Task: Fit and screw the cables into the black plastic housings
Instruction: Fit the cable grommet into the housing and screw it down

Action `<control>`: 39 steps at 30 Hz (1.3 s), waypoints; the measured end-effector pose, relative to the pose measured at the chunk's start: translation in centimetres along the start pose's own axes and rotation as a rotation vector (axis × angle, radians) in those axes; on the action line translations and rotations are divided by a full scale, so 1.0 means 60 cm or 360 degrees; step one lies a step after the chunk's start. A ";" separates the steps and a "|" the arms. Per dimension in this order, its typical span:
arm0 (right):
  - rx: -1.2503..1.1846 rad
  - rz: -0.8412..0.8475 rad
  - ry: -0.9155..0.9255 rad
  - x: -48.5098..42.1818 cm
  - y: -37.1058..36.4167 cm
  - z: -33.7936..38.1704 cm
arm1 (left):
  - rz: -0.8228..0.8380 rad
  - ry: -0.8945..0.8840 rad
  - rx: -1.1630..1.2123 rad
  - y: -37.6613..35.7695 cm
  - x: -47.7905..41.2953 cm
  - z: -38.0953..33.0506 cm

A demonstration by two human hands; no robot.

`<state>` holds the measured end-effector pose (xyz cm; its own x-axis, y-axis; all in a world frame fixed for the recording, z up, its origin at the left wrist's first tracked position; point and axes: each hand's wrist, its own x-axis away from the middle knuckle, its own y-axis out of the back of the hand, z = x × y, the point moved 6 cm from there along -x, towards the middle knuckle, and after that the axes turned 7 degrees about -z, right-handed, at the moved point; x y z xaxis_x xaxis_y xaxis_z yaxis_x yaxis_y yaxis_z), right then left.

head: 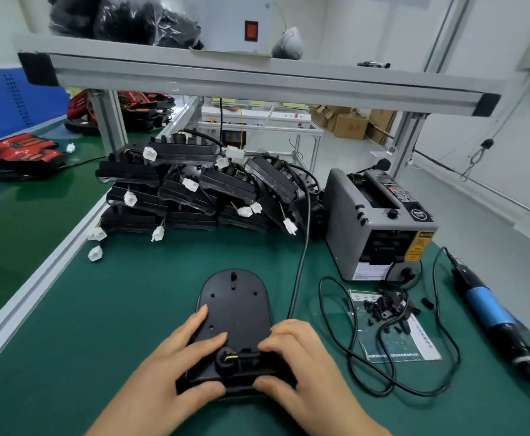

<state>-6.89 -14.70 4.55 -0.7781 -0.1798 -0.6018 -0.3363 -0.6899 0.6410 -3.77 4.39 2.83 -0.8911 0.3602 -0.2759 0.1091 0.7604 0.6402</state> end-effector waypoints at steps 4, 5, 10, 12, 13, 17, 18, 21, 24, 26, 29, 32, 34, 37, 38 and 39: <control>-0.0037 0.0018 -0.0054 0.005 0.001 -0.004 | -0.0039 -0.0009 -0.0036 0.003 0.001 -0.006; -0.0060 0.0023 -0.0074 0.005 0.002 -0.006 | -0.0046 -0.0010 -0.0040 0.001 0.000 -0.008; -0.0117 0.0047 -0.0106 0.007 0.005 -0.006 | -0.0116 -0.0058 0.0008 -0.004 0.005 -0.015; -0.0108 0.0077 -0.0121 0.009 0.005 -0.006 | -0.0136 -0.0070 0.0063 -0.007 0.009 -0.013; -0.0113 0.0105 -0.0132 0.010 0.004 -0.006 | -0.0144 -0.0079 0.0086 -0.010 0.011 -0.011; -0.0125 0.0054 -0.0109 0.012 0.017 0.002 | -0.0170 -0.0091 0.0111 -0.014 0.017 -0.002; -0.0088 -0.0050 -0.0106 0.012 0.034 -0.002 | -0.0170 -0.0088 0.0106 -0.014 0.016 0.000; 0.0187 -0.0384 -0.0348 0.010 0.112 -0.053 | -0.0188 -0.0075 0.0088 -0.013 0.014 0.001; 0.0762 -0.0242 -0.0923 0.017 0.199 -0.154 | -0.0199 -0.0073 0.0110 -0.013 0.013 -0.003; 0.1066 0.0029 -0.1199 0.030 0.235 -0.210 | -0.0192 -0.0067 0.0121 -0.013 0.013 -0.006; 0.1064 0.0167 -0.1384 0.042 0.242 -0.253 | -0.0181 -0.0042 0.0125 -0.012 0.012 -0.007; 0.1031 0.0153 -0.1491 0.048 0.231 -0.270 | -0.0166 -0.0001 0.0116 -0.012 0.012 -0.007; 0.1046 0.0150 -0.1508 0.050 0.227 -0.277 | -0.0138 0.0012 0.0116 -0.011 0.012 -0.007; 0.1076 0.0179 -0.1507 0.049 0.224 -0.279 | -0.0059 0.0025 0.0127 -0.006 0.010 -0.008; 0.1083 0.0186 -0.1501 0.048 0.224 -0.280 | -0.0030 0.0038 0.0119 -0.003 0.008 -0.008; 0.1073 0.0182 -0.1502 0.048 0.226 -0.279 | -0.0006 0.0052 0.0107 0.001 0.004 -0.008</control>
<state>-4.80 -36.32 3.50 -0.8124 0.5722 -0.1123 -0.2315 -0.1396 0.9628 -4.22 4.25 3.15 -0.9055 0.3401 -0.2539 0.1340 0.7967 0.5893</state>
